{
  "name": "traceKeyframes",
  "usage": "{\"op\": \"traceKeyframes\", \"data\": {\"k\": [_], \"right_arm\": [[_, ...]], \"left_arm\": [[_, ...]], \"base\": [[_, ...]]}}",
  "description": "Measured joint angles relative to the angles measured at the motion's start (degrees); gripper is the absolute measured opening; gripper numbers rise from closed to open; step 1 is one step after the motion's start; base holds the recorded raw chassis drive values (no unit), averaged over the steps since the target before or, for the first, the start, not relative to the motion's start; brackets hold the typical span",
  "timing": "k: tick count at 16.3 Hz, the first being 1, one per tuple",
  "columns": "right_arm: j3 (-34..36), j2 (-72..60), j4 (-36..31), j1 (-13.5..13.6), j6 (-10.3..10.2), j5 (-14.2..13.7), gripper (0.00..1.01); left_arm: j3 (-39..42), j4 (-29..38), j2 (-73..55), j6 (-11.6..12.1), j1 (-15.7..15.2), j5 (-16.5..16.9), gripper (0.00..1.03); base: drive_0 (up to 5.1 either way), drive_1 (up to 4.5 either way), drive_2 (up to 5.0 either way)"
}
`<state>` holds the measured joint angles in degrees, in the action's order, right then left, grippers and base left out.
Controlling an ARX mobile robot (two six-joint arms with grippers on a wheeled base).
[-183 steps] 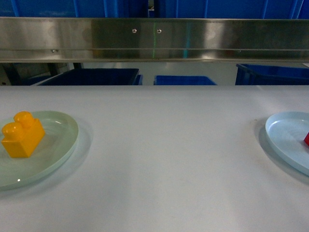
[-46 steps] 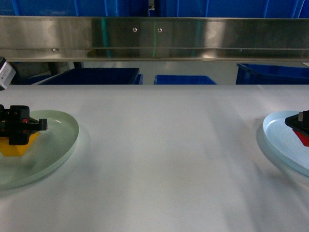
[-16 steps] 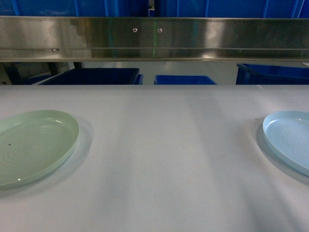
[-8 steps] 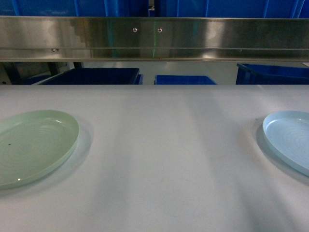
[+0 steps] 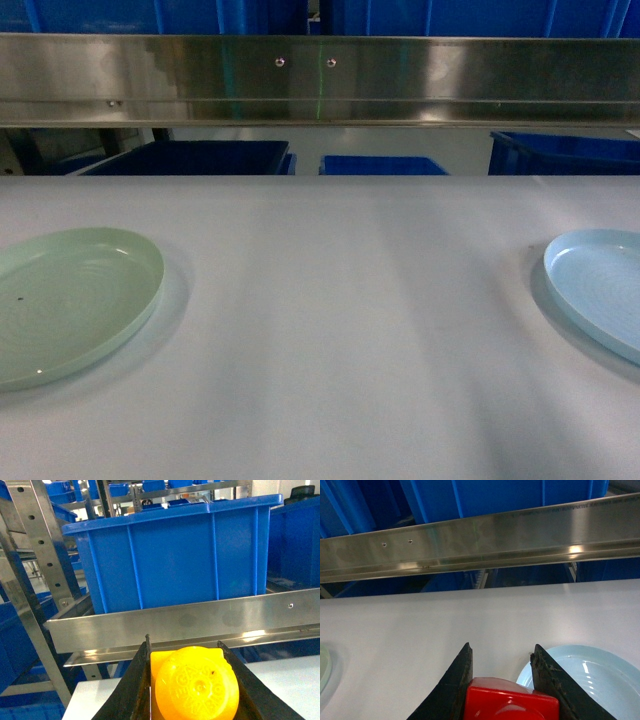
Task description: Sort and place red and yellow blocks in left bins
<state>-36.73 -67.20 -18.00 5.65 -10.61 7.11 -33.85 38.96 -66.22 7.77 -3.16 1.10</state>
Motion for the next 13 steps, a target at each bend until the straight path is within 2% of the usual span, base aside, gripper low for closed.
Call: {"op": "traceKeyframes", "data": {"k": [13], "right_arm": [[0.0,0.1,-0.1,0.0,0.0,0.0,0.29]], "left_arm": [[-0.1,0.1,-0.1,0.0,0.0,0.0,0.27]], "base": [[0.0,0.0,0.0]]}}
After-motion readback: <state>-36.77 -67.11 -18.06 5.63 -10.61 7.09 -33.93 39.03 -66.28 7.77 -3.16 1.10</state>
